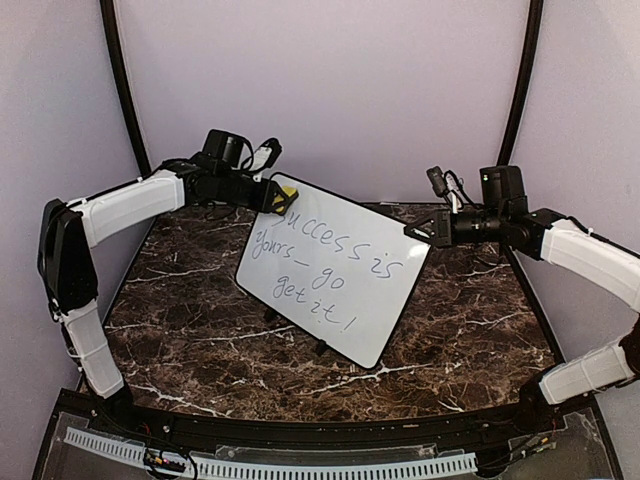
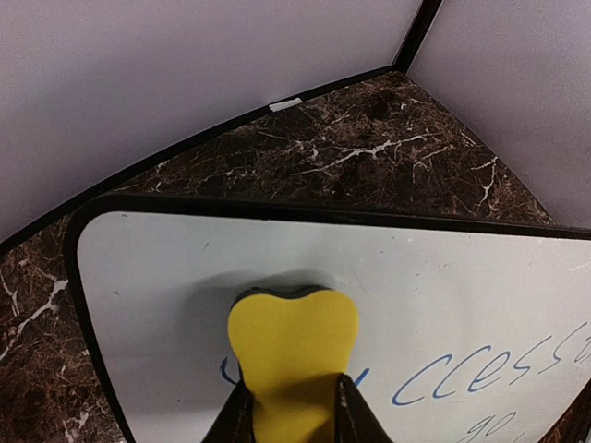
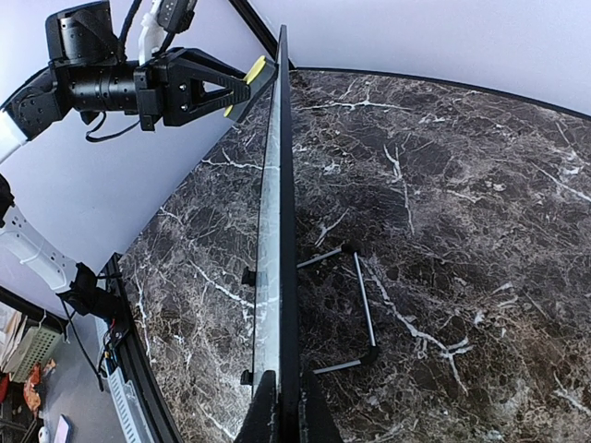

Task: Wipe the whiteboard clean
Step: Erase the center of the whiteboard.

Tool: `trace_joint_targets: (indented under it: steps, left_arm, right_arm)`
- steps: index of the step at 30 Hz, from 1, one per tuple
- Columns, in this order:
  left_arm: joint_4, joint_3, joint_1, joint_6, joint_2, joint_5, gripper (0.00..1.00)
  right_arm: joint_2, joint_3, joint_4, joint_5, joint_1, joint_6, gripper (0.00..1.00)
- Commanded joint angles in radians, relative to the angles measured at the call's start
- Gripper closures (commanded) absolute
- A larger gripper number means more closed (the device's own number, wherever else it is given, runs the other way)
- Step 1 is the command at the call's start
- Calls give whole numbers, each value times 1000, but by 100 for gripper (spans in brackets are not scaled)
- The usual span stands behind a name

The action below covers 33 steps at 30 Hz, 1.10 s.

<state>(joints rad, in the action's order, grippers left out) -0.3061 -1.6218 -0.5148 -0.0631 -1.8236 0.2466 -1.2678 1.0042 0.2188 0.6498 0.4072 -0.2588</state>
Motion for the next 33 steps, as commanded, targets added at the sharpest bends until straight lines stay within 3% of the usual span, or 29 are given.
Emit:
trace_joint_targets:
  steps: [1,9,20,24,33]
  left_arm:
    - [1,-37,-7,8,-30,-9,87]
    - [-19,37,-8,5,10,-46,87]
    - [14,260,0,-46,105,-64,88]
    - [28,247,14,-46,105,-62,88]
    - [19,59,51,-33,23,-18,88]
  right_arm:
    - [12,33,-42,33,28,118,100]
    - [6,40,-39,34,30,119,100]
    - [10,36,-39,34,31,121,100]
    - [11,36,-39,36,33,121,100]
    - [13,34,-38,34,38,121,100]
